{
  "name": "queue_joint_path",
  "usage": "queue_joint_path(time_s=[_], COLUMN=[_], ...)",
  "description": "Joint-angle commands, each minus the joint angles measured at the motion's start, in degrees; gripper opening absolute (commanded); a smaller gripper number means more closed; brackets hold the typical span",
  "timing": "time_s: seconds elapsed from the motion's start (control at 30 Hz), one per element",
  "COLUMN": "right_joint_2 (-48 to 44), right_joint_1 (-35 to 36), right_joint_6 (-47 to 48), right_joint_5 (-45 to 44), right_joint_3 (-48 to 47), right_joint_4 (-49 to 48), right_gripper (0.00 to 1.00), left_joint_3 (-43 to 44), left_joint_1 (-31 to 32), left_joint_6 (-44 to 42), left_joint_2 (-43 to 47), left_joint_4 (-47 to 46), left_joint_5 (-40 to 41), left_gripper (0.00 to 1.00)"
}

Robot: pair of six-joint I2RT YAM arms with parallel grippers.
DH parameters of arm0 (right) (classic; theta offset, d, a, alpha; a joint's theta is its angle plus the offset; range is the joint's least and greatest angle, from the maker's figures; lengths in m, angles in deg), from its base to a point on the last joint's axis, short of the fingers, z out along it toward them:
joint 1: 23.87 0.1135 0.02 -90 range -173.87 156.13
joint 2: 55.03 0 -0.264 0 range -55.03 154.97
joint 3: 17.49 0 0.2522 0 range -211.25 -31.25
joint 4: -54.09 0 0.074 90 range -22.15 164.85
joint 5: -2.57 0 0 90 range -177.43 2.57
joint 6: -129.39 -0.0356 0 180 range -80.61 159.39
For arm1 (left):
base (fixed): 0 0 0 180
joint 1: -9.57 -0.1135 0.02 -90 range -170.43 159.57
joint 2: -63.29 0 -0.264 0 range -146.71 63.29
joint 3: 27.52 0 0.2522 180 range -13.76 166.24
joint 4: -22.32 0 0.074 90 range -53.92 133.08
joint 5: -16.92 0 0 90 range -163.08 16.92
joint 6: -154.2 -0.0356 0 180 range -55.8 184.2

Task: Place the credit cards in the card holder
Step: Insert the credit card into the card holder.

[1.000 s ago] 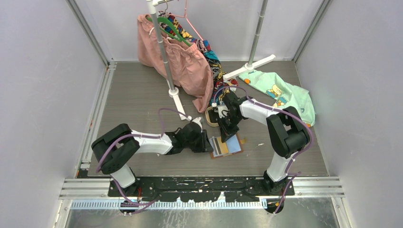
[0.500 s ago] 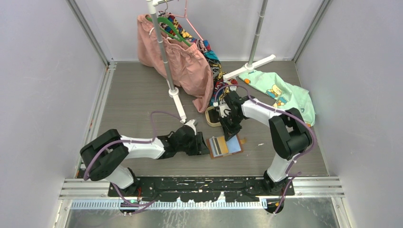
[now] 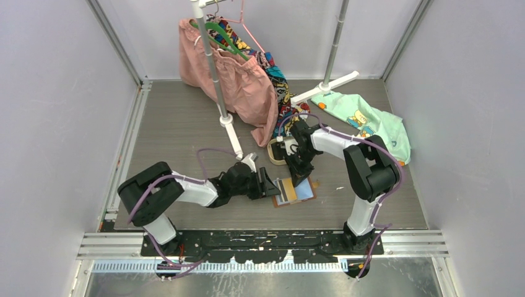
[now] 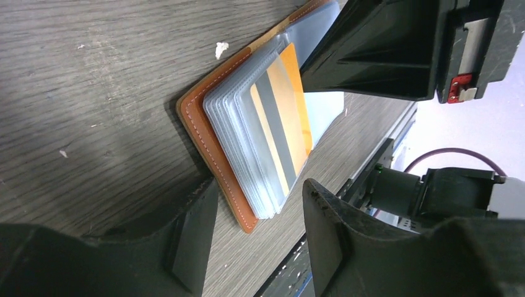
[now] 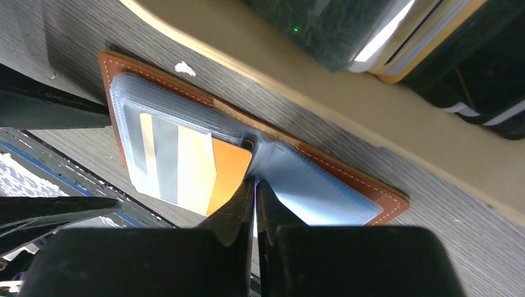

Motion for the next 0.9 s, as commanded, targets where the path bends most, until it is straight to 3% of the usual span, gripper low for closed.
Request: queue_joint_path(time_s=[0.0,0.53,0.67,0.87], right_joint_2=[0.86,0.68,0.33,-0.28], right_joint_1=[0.31,0.32,0.20,-0.11], right_joint_6=[0.89,1.32,1.49,1.98], right_joint_5=[1.23,4.80,5.31,6.92], right_joint_3=[-1.64,-2.29,-2.40,-2.69], right_joint_4=[0.74,1.79,1.88,2.44], right_gripper=[0.10,0.10,0.10,0.10], left_joint_3=[-2.76,-6.92,-6.81,-4.84], left_joint_1=[-0.64,-0.80,-0.84,-0.74], left_joint_6=[1.79,7.69,7.79,6.45], left_joint_2=[-3.56,-13.40,-13.18,-9.47], left_joint_4=[-2.68,-39.74,-39.78,-30.73], left_joint_5=[0.23,-3.97,-3.07,-1.01], left_gripper=[0.55,0.44,0.42,0.39])
